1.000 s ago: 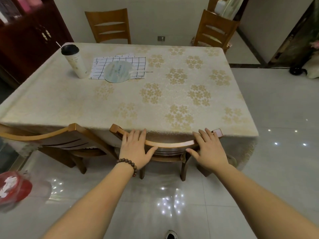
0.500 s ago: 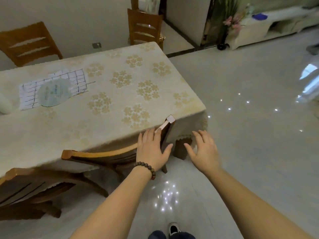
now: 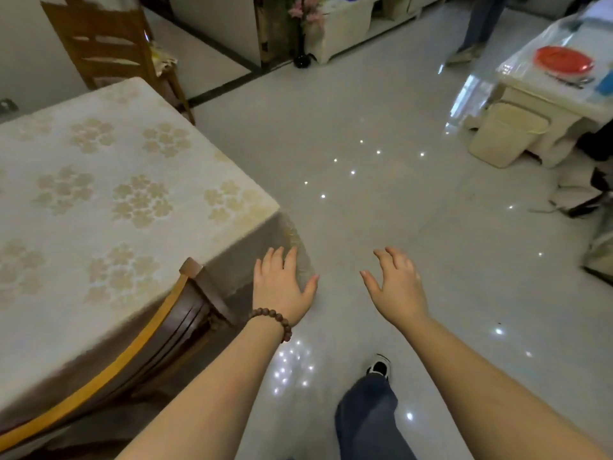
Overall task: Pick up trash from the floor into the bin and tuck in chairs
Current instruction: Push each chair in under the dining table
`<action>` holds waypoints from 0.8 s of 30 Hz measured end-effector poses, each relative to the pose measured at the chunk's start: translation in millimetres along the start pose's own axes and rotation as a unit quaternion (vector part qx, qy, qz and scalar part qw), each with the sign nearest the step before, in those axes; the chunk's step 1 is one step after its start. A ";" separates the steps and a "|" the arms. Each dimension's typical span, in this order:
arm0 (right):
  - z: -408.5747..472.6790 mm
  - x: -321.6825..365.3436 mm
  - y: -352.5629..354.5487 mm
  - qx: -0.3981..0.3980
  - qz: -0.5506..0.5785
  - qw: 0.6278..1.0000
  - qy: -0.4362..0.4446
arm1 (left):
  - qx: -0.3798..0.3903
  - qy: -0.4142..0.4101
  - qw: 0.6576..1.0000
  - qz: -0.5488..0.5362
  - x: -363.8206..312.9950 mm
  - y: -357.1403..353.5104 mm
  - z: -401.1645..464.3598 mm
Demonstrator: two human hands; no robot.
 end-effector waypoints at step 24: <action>470.6 -76.6 -44.9 0.095 0.025 0.973 0.209 | -0.060 0.235 0.969 0.040 -96.5 -53.0 380.0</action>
Point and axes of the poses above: each hand's wrist, its own z-axis towards the middle knuckle, its own y-axis out of the back of the hand, x = y × z, the point moved 2 cm from there along z, towards the middle knuckle, and after that the axes turned 7 degrees about -x, right-handed, at the moved point
